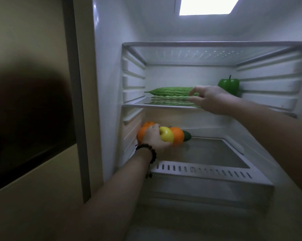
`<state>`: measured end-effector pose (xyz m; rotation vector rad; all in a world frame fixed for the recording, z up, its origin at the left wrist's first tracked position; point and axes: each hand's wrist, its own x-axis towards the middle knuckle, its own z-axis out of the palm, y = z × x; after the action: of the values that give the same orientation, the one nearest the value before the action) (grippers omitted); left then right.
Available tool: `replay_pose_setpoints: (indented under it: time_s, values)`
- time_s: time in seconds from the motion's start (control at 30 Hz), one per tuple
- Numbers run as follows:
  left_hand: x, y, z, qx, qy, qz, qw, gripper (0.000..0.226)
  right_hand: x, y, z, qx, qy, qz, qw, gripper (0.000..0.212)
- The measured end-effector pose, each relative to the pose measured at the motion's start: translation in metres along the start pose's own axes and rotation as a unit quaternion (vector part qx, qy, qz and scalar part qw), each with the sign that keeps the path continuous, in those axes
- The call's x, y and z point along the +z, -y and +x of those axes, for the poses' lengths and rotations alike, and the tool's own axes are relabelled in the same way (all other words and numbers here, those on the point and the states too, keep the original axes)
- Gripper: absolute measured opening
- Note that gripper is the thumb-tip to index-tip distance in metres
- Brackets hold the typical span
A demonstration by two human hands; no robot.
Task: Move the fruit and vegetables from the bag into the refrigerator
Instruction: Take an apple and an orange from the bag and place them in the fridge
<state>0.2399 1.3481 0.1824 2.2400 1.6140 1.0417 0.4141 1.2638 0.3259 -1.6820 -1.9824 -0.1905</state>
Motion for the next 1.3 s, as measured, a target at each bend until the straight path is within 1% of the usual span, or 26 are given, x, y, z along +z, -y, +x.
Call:
replay_pose_setpoints:
  time_s: [0.1, 0.17, 0.23, 0.33, 0.47, 0.7, 0.8, 0.87, 1.0, 1.1, 1.17, 1.23, 1.3]
  values:
    - [-0.003, 0.005, 0.008, -0.002, 0.036, 0.043, 0.998, 0.072, 0.002, -0.001, -0.004, 0.003, -0.005, 0.010, 1.000, 0.032]
    - [-0.005, 0.007, 0.010, -0.004, 0.046, 0.031, 0.998, 0.076, 0.002, 0.000, -0.004, 0.009, -0.003, 0.009, 1.000, 0.032]
    - [-0.005, 0.007, 0.011, -0.015, 0.048, -0.003, 0.999, 0.080, 0.001, 0.000, -0.005, 0.017, 0.001, 0.012, 1.000, 0.032]
    - [-0.003, 0.008, 0.013, -0.021, 0.061, -0.033, 0.997, 0.073, 0.002, 0.000, -0.005, 0.023, 0.004, 0.006, 1.000, 0.033]
    - [0.001, 0.012, 0.016, -0.005, 0.061, -0.054, 0.997, 0.063, 0.003, -0.002, -0.003, 0.021, 0.000, 0.000, 1.000, 0.033]
    - [0.007, 0.013, 0.014, 0.028, 0.025, -0.021, 0.999, 0.066, 0.005, -0.005, -0.002, 0.016, -0.015, -0.008, 1.000, 0.030]
    - [0.002, 0.008, 0.010, 0.032, 0.004, -0.017, 0.999, 0.080, 0.006, -0.006, -0.001, 0.016, -0.024, -0.015, 0.999, 0.031]
    - [-0.004, 0.001, 0.002, 0.049, -0.028, -0.017, 0.998, 0.083, 0.006, -0.006, -0.002, 0.016, -0.031, -0.023, 0.999, 0.031]
    - [-0.018, -0.012, -0.031, 0.104, -0.119, -0.017, 0.987, 0.078, 0.005, -0.001, -0.008, 0.018, -0.042, -0.035, 0.998, 0.031]
    - [-0.025, -0.017, -0.061, 0.090, -0.117, -0.009, 0.989, 0.071, 0.004, 0.003, -0.015, 0.027, -0.058, -0.040, 0.997, 0.030]
    - [-0.029, -0.017, -0.081, 0.096, -0.119, -0.013, 0.988, 0.064, 0.005, 0.003, -0.023, 0.029, -0.077, -0.048, 0.995, 0.031]
    - [-0.031, -0.015, -0.101, 0.101, -0.130, -0.024, 0.986, 0.060, 0.008, 0.003, -0.034, 0.011, -0.103, -0.054, 0.993, 0.031]
    - [-0.032, -0.014, -0.120, 0.109, -0.143, -0.027, 0.983, 0.058, 0.012, 0.003, -0.048, -0.010, -0.129, -0.025, 0.991, 0.028]
